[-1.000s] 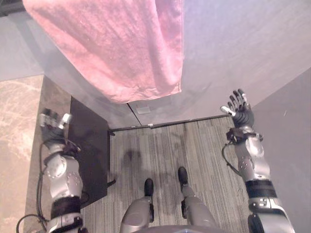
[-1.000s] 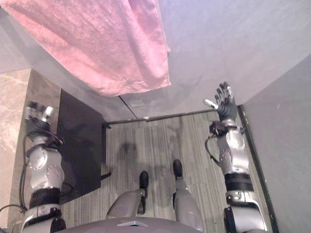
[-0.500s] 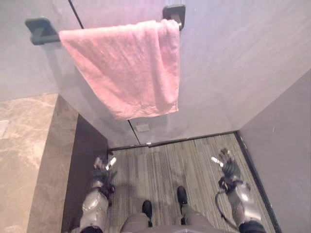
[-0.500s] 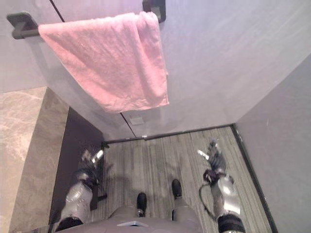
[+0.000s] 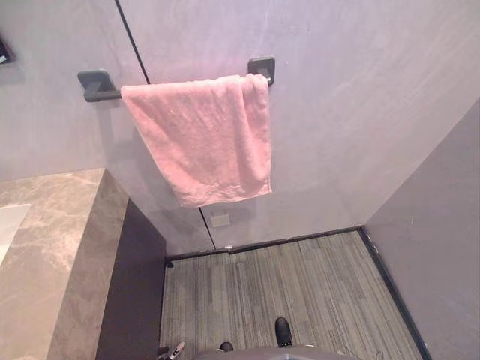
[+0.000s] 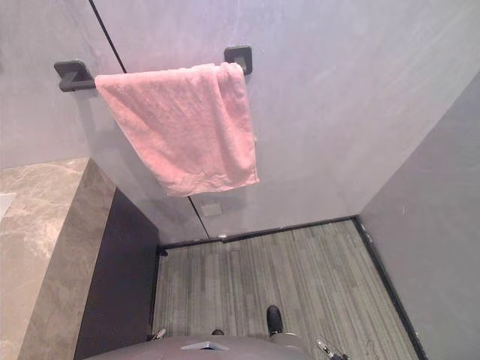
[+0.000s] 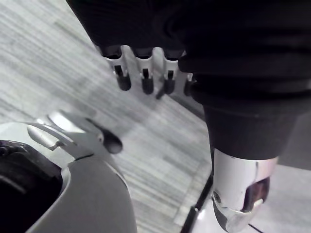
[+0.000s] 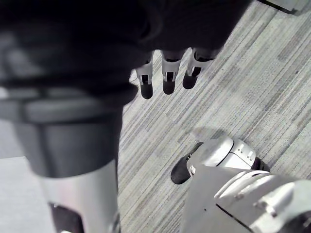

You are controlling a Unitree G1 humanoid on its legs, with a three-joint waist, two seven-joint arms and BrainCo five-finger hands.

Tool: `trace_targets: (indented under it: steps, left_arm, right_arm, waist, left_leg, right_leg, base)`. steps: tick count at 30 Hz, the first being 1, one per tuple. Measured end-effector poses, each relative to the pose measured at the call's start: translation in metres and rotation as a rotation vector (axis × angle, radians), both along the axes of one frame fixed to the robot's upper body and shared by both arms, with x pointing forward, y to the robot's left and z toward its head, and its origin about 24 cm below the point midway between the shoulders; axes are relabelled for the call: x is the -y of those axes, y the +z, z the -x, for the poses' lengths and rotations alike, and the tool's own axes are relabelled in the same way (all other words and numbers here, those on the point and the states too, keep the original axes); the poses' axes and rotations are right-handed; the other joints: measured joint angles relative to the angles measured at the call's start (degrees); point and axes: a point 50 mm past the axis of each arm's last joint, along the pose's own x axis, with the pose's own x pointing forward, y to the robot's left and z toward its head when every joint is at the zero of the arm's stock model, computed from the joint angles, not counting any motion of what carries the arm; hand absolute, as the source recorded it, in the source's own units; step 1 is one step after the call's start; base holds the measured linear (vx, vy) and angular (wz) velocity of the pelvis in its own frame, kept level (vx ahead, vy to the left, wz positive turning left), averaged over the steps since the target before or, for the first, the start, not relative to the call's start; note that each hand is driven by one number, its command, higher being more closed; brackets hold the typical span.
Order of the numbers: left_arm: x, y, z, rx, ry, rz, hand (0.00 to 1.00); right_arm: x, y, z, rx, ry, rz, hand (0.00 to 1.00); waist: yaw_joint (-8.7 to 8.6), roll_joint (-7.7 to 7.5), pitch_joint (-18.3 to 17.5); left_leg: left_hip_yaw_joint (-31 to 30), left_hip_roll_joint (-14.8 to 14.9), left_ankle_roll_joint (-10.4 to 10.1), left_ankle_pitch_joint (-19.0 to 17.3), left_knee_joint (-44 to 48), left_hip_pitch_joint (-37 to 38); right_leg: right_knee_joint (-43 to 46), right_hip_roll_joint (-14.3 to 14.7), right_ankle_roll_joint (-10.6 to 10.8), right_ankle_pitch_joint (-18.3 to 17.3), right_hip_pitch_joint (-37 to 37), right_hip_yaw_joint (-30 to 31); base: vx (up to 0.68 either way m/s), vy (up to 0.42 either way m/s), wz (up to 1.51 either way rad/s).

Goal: Organize washtable

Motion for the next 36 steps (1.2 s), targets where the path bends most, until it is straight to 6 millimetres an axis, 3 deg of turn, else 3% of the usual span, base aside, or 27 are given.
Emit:
trace_targets:
  steps: [4, 6, 10, 13, 16, 18, 19, 20, 21, 22, 24, 27, 28, 29, 30, 32, 36]
  left_arm:
    - [-0.001, 0.0, 0.002, -0.008, -0.018, -0.005, 0.0]
    - [0.001, 0.001, -0.006, -0.002, -0.102, -0.011, 0.0]
    - [-0.003, 0.005, -0.028, 0.056, -0.209, -0.048, 0.0]
    - [-0.001, 0.013, -0.061, 0.157, -0.235, -0.073, 0.0]
    - [0.011, 0.015, -0.076, 0.208, -0.19, -0.054, 0.0]
    - [0.01, 0.015, -0.075, 0.208, -0.118, -0.05, 0.0]
    - [0.01, 0.014, -0.072, 0.199, -0.101, -0.052, 0.0]
    - [0.004, 0.014, -0.071, 0.19, -0.103, -0.069, 0.0]
    - [0.001, 0.015, -0.073, 0.197, -0.088, -0.074, 0.0]
    - [0.002, 0.012, -0.063, 0.164, -0.095, -0.071, 0.0]
    - [0.006, 0.007, -0.045, 0.112, -0.1, -0.045, 0.0]
    - [0.008, 0.004, -0.035, 0.073, -0.112, -0.018, 0.0]
    - [0.008, 0.004, -0.036, 0.068, -0.146, -0.015, 0.0]
    - [0.009, 0.004, -0.039, 0.071, -0.166, -0.016, 0.0]
    - [0.005, 0.007, -0.049, 0.098, -0.179, -0.033, 0.0]
    - [0.006, 0.009, -0.058, 0.117, -0.208, -0.04, 0.0]
    - [0.013, 0.018, -0.087, 0.209, -0.318, -0.064, 0.0]
  right_arm:
    - [-0.007, -0.001, -0.008, 0.014, 0.02, -0.014, 0.0]
    - [-0.012, -0.001, -0.02, 0.035, 0.085, -0.017, 0.0]
    - [-0.02, 0.005, -0.065, 0.116, 0.281, 0.003, 0.0]
    - [-0.028, 0.014, -0.105, 0.199, 0.408, 0.028, 0.0]
    - [-0.028, 0.022, -0.126, 0.26, 0.476, 0.069, 0.0]
    - [-0.026, 0.026, -0.134, 0.268, 0.511, 0.099, 0.0]
    - [-0.024, 0.028, -0.138, 0.266, 0.538, 0.118, 0.0]
    - [-0.023, 0.026, -0.134, 0.255, 0.536, 0.118, 0.0]
    - [-0.018, 0.029, -0.137, 0.264, 0.534, 0.137, 0.0]
    - [-0.012, 0.031, -0.139, 0.268, 0.537, 0.161, 0.0]
    - [-0.006, 0.033, -0.14, 0.265, 0.547, 0.18, 0.0]
    - [0.001, 0.031, -0.13, 0.231, 0.56, 0.204, 0.0]
    - [0.003, 0.029, -0.125, 0.213, 0.56, 0.209, 0.0]
    - [0.004, 0.029, -0.123, 0.205, 0.56, 0.21, 0.0]
    - [0.0, 0.027, -0.121, 0.193, 0.58, 0.196, 0.0]
    - [0.001, 0.026, -0.119, 0.185, 0.582, 0.197, 0.0]
    - [-0.001, 0.024, -0.114, 0.154, 0.626, 0.196, 0.0]
  waist:
    - [-0.04, -0.44, -0.89]
    - [-0.06, -0.46, -1.02]
    - [-0.09, -0.53, 0.11]
    - [-0.06, -0.54, 3.08]
    - [0.04, 0.68, 5.38]
    - [0.34, 1.45, 6.79]
    - [0.67, 1.99, 7.47]
    - [0.74, 0.18, 7.29]
    - [1.09, 1.13, 8.71]
    - [1.79, 2.73, 9.28]
    - [1.42, 3.09, 9.14]
    - [-0.03, 4.03, 8.61]
    - [-0.54, 4.41, 7.86]
    - [-0.85, 4.35, 7.11]
    - [-1.52, 3.21, 6.41]
    - [-1.62, 3.44, 6.54]
    - [-2.01, 2.73, 7.51]
  left_leg:
    - [0.14, 0.03, 0.0, -0.01, -0.3, 0.65]
    - [0.13, 0.03, -0.02, -0.03, -0.22, 0.77]
    - [0.04, 0.31, -0.56, -0.56, 1.79, -0.58]
    - [-1.96, 1.12, -1.02, -3.12, 8.39, -4.9]
    - [-6.81, 2.22, -2.0, -5.52, 15.33, -10.31]
    - [-9.98, 2.49, -2.66, -4.76, 17.19, -12.56]
    - [-11.14, 2.15, -5.61, -2.58, 17.95, -14.71]
    - [-9.36, 1.57, -5.68, -0.67, 15.57, -13.88]
    - [-4.01, 3.31, -2.64, -5.05, 28.54, -16.66]
    - [1.33, 6.68, -2.65, -9.55, 44.5, -17.32]
    - [3.92, 7.49, -2.92, -10.15, 51.94, -13.56]
    - [4.08, 8.72, -4.25, -9.34, 47.95, -3.5]
    - [4.14, 8.65, -5.95, -6.01, 39.27, 0.45]
    - [4.48, 8.04, -7.0, -8.44, 31.19, 2.23]
    - [5.75, 6.62, -6.43, -9.41, 22.31, 2.92]
    - [6.93, 5.78, -5.05, -10.35, 14.56, 5.48]
    - [6.65, 2.94, -4.59, -10.84, 7.22, 10.32]
  right_leg:
    - [0.04, 0.11, -0.03, -0.19, 0.4, 0.18]
    - [0.17, 0.08, 0.0, -0.29, 0.58, 0.14]
    - [2.99, 0.43, -0.37, -1.33, -1.06, -0.02]
    - [7.82, 0.95, -1.34, -3.41, -3.64, -2.14]
    - [10.7, 1.52, -2.36, -5.62, -5.09, -7.02]
    - [14.35, 1.98, -2.99, -7.24, -6.56, -10.55]
    - [18.22, 1.61, -4.48, -8.94, -8.81, -12.99]
    - [18.32, -0.39, -5.12, -10.02, -9.52, -14.69]
    - [20.39, -1.04, -5.99, -10.59, -9.76, -17.67]
    - [23.23, -0.57, -7.73, -11.79, -9.92, -19.9]
    - [22.96, -0.76, -8.05, -11.99, -9.44, -22.35]
    - [21.98, -1.18, -8.54, -12.33, -9.71, -26.85]
    - [21.71, -1.02, -8.13, -11.69, -11.22, -27.94]
    - [21.37, -0.89, -7.88, -10.4, -13.12, -28.87]
    - [18.32, -1.14, -7.65, -7.3, -15.12, -28.6]
    - [17.04, -1.38, -7.4, -4.48, -16.35, -28.69]
    - [21.87, -4.17, -7.23, -3.95, -17.35, -27.82]
  base:
    - [0.0, 0.002, -0.04]
    - [0.0, 0.0, 0.0]
    - [-0.01, -0.006, 0.01]
    - [-0.06, -0.055, 0.31]
    - [-0.01, -0.094, 0.77]
    - [0.0, -0.157, 1.0]
    - [0.0, -0.165, 1.14]
    - [0.21, -0.116, 1.31]
    - [0.65, 0.07, 1.03]
    - [0.8, 0.15, 0.69]
    - [0.86, 0.232, 0.69]
    - [0.58, 0.164, 0.91]
    - [-0.11, 0.057, 0.63]
    - [-0.24, 0.087, 0.73]
    - [-0.16, 0.085, 0.48]
    - [-0.13, 0.089, 0.15]
    - [-0.2, 0.117, 0.04]
